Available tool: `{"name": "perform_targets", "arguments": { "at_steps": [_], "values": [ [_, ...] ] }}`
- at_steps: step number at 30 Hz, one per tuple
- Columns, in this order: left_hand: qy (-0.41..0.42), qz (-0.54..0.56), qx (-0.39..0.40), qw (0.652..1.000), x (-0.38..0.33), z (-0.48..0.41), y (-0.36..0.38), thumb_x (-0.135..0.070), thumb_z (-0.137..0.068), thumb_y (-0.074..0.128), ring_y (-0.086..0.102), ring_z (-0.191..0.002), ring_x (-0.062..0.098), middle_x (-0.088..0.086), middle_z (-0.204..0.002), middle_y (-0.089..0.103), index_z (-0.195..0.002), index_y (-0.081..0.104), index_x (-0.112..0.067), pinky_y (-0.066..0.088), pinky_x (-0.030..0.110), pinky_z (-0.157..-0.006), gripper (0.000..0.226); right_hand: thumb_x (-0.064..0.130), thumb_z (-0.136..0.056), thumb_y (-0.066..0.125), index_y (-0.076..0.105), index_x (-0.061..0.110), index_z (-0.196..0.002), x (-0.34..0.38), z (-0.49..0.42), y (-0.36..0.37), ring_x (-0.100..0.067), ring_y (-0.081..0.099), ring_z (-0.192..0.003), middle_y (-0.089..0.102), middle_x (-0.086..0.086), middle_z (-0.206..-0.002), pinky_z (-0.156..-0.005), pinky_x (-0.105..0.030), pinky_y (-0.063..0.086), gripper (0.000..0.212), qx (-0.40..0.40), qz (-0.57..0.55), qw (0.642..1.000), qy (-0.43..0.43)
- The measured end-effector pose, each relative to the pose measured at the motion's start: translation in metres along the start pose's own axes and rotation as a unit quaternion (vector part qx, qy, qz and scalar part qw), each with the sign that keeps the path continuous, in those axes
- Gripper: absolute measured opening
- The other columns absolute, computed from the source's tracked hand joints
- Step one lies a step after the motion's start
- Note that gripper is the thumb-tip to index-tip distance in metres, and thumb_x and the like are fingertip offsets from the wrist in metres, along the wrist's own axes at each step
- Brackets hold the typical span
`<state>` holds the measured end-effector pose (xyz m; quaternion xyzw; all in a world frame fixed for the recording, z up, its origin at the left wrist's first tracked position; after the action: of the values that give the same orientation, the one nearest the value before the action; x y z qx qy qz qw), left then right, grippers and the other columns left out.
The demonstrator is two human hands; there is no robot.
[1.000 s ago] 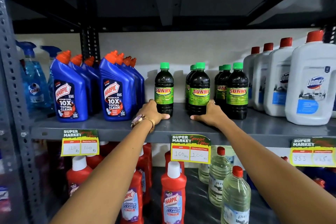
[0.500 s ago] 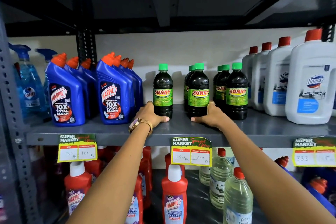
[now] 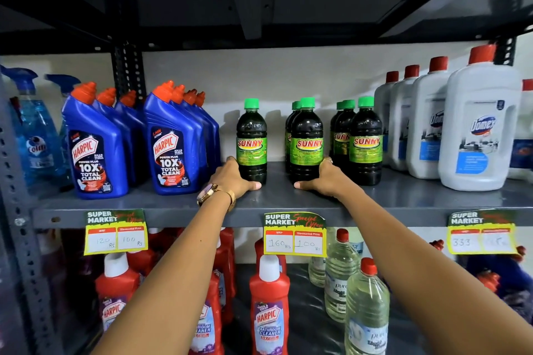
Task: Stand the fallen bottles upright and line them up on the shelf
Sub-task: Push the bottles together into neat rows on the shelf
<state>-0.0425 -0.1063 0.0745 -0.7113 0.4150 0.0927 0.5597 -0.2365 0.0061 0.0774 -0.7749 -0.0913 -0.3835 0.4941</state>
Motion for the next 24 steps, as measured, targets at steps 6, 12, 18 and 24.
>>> {"name": "perform_targets", "arguments": {
  "at_steps": [6,12,18,24],
  "values": [
    [0.064,-0.001,-0.112,0.992,-0.013,0.037,-0.006,-0.021,-0.077,0.076,0.056,-0.101,0.037,0.017,-0.120,0.047,-0.124,0.032,-0.009,0.047,0.044,-0.085,0.065,0.039,-0.071,0.083,0.049,0.003,-0.132,-0.025,0.022,-0.038,-0.028,0.050,-0.125,0.052,-0.013,-0.139,-0.105,-0.036,0.040,0.079,0.061,-0.072,0.995,0.013],
    [0.248,0.006,0.083,0.965,-0.047,0.058,0.004,-0.016,-0.085,0.070,0.065,-0.090,0.014,0.001,-0.099,0.071,-0.104,0.069,-0.016,0.052,0.026,-0.084,0.019,0.019,-0.073,0.083,0.052,-0.012,-0.126,-0.090,0.026,-0.097,-0.022,0.064,-0.084,0.066,-0.015,-0.096,-0.065,-0.012,0.053,0.068,-0.100,-0.144,0.982,0.068],
    [0.323,-0.067,0.181,0.927,-0.090,0.055,0.032,-0.023,-0.094,0.057,0.057,-0.116,0.009,-0.005,-0.124,0.066,-0.117,0.068,-0.021,0.040,0.024,-0.102,0.025,0.026,-0.066,0.088,0.037,0.000,-0.145,-0.080,0.008,-0.091,-0.031,0.048,-0.132,0.052,-0.019,-0.142,-0.112,-0.038,0.037,0.098,-0.064,-0.134,0.988,0.048],
    [0.308,-0.011,0.191,0.932,-0.082,0.048,0.044,-0.022,-0.095,0.056,0.054,-0.121,0.004,-0.004,-0.128,0.063,-0.121,0.065,-0.020,0.039,0.024,-0.107,0.027,0.038,-0.066,0.086,0.059,0.013,-0.129,-0.086,-0.007,-0.081,-0.028,0.059,-0.117,0.067,-0.011,-0.124,-0.102,-0.035,0.043,0.073,-0.076,-0.065,0.995,0.005]
  ]
}}
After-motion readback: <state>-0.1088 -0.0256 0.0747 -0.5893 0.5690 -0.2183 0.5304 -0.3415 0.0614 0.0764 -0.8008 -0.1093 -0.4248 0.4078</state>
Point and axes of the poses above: each hand's wrist, its own z-axis away from the middle knuckle, its own y-axis out of the palm, x = y × z, the point moved 3 cm from there along -z, towards the middle knuckle
